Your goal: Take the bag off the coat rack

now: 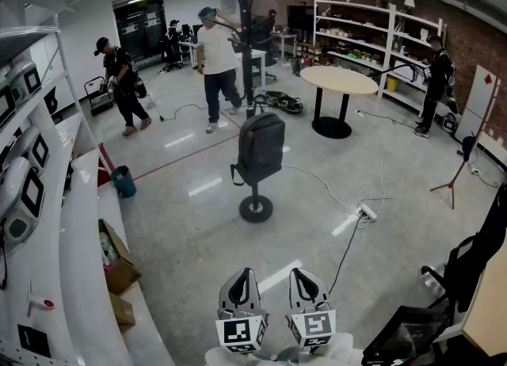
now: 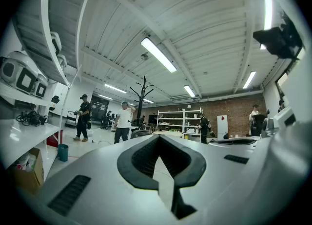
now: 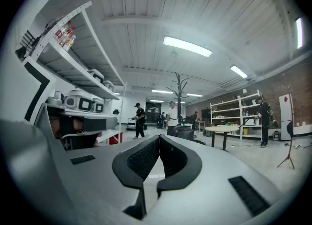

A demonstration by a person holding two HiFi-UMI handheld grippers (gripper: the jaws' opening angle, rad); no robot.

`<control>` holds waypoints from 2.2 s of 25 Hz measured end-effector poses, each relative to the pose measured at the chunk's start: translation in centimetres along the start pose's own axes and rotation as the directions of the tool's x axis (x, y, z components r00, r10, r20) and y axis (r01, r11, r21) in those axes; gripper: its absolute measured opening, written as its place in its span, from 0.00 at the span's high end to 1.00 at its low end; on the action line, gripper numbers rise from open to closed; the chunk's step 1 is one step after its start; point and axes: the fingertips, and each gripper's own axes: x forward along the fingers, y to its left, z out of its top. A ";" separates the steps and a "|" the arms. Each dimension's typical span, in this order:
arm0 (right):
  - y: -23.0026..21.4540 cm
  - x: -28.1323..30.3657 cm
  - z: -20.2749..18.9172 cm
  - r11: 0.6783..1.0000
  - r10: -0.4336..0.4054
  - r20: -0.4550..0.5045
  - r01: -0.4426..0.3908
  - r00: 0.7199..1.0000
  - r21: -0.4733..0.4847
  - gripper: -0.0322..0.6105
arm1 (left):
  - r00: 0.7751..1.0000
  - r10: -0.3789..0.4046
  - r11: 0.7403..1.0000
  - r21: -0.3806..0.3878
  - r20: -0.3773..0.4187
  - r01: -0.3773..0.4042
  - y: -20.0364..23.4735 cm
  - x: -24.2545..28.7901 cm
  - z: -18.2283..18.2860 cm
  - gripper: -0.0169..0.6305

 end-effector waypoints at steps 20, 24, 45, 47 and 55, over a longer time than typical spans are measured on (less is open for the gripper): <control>-1.7 8.7 -0.5 1.000 -0.021 -0.009 0.021 1.000 0.008 0.93 | 0.999 -0.054 0.999 0.001 -0.004 0.054 3.1 8.3 -0.2 0.97; -1.8 11.6 -0.3 0.999 -0.031 -0.007 0.031 1.000 0.019 0.93 | 0.997 -0.071 0.997 0.008 -0.017 0.071 4.6 10.7 -0.4 0.97; -3.3 23.6 -0.8 0.994 -0.107 -0.033 0.108 0.994 0.028 0.93 | 0.990 -0.134 0.991 -0.022 -0.042 0.133 11.0 21.9 -1.3 0.97; -3.5 24.0 -0.9 0.992 -0.116 -0.037 0.117 0.993 0.036 0.93 | 0.989 -0.139 0.990 -0.025 -0.047 0.138 11.2 22.4 -1.5 0.97; -4.5 25.4 -1.0 0.991 -0.130 -0.039 0.131 0.991 0.035 0.93 | 0.989 -0.142 0.990 -0.029 -0.050 0.141 11.8 24.0 -1.7 0.97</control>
